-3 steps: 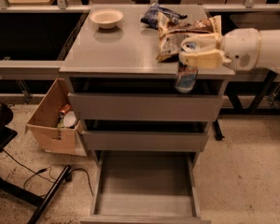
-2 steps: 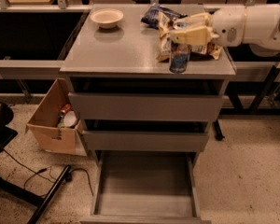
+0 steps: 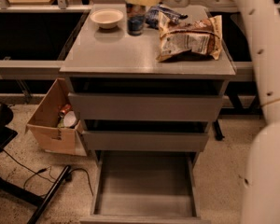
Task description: Pick redbull can from bottom drawer and place on counter
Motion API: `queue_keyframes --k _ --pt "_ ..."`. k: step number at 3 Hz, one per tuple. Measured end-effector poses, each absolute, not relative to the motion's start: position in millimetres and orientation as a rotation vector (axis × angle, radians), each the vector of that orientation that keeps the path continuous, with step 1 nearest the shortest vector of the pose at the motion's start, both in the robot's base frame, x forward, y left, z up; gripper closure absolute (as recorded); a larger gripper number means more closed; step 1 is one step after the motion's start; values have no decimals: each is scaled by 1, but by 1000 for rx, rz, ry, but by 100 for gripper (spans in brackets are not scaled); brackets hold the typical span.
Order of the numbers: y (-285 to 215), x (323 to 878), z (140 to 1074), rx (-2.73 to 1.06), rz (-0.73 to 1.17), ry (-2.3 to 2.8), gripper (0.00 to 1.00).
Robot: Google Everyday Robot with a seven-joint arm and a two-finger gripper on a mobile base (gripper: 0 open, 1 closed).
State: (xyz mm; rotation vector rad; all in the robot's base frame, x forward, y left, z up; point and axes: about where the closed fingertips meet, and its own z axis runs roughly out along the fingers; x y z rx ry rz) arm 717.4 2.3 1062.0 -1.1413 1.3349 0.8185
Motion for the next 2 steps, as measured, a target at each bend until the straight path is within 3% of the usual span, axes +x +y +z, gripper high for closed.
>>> queue_keyframes --k 1,2 --pt "55 752 1052 -1118 843 1339 100" --pt "77 784 1015 -1069 869 1408 100"
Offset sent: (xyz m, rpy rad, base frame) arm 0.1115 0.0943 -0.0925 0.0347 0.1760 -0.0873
